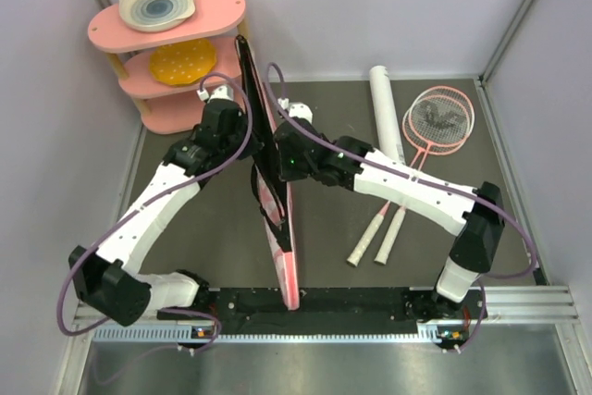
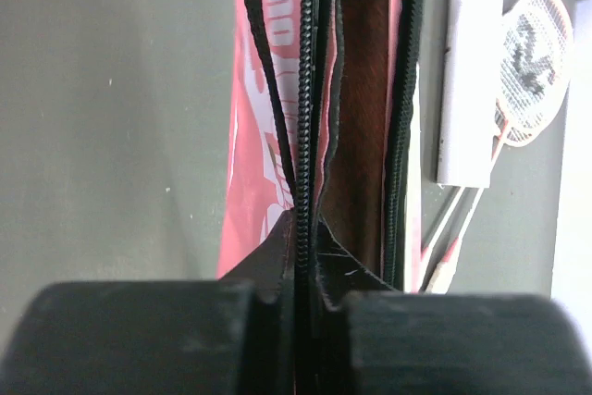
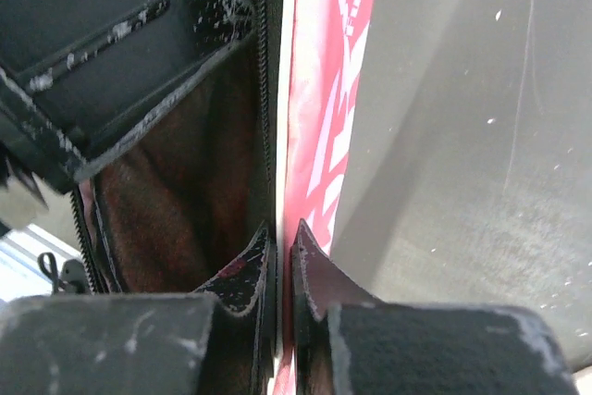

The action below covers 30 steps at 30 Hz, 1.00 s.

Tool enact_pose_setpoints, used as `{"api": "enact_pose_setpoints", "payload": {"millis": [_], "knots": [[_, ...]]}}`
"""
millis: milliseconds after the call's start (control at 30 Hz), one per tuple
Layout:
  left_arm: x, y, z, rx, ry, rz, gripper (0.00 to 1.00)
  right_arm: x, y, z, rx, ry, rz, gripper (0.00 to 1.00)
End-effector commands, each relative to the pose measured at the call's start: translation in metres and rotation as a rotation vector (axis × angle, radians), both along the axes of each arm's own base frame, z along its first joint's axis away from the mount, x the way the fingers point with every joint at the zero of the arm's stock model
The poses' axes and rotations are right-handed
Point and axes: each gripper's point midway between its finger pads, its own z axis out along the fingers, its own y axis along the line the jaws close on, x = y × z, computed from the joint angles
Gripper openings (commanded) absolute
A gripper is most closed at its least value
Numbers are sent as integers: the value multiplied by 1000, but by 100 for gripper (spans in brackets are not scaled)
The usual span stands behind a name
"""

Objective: Pack up the badminton gear

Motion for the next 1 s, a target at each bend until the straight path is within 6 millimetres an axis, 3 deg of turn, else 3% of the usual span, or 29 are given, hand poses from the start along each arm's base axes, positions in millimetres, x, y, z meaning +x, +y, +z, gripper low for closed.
{"api": "enact_pose_setpoints", "payload": {"millis": [0,33,67,100,133,200,333,467,500,533,600,667,733,900,967], "knots": [[-20,4,67,-23,-279,-109,11,26,-9,72,-47,-240,62,0],[-25,9,60,-5,-284,-113,17,29,-10,89,-45,-284,83,0],[-31,14,63,20,-318,-125,35,35,-17,97,-106,-348,128,0],[-41,22,78,15,-380,-119,42,38,-21,105,-131,-388,145,0],[-48,25,72,28,-386,-129,49,42,-26,119,-148,-434,148,0],[-68,32,90,29,-476,-168,61,51,-35,130,-227,-515,216,0],[-114,25,110,-23,-593,-326,62,63,-49,151,-345,-652,335,0],[-144,38,142,-28,-737,-345,60,67,-66,154,-449,-759,513,0],[-150,41,150,-23,-770,-344,60,57,-60,152,-405,-772,611,0],[-152,43,158,-14,-794,-345,62,57,-71,149,-398,-773,639,0],[-151,42,171,42,-842,-376,65,45,-72,144,-362,-794,765,0],[-140,37,166,117,-810,-419,72,36,-86,130,-383,-792,832,0],[-138,32,175,163,-838,-474,76,28,-95,112,-374,-763,902,0],[-140,-3,187,166,-922,-705,78,1,-124,83,-389,-644,971,0],[-136,-23,179,165,-903,-835,78,-6,-130,82,-396,-629,974,0]]}}
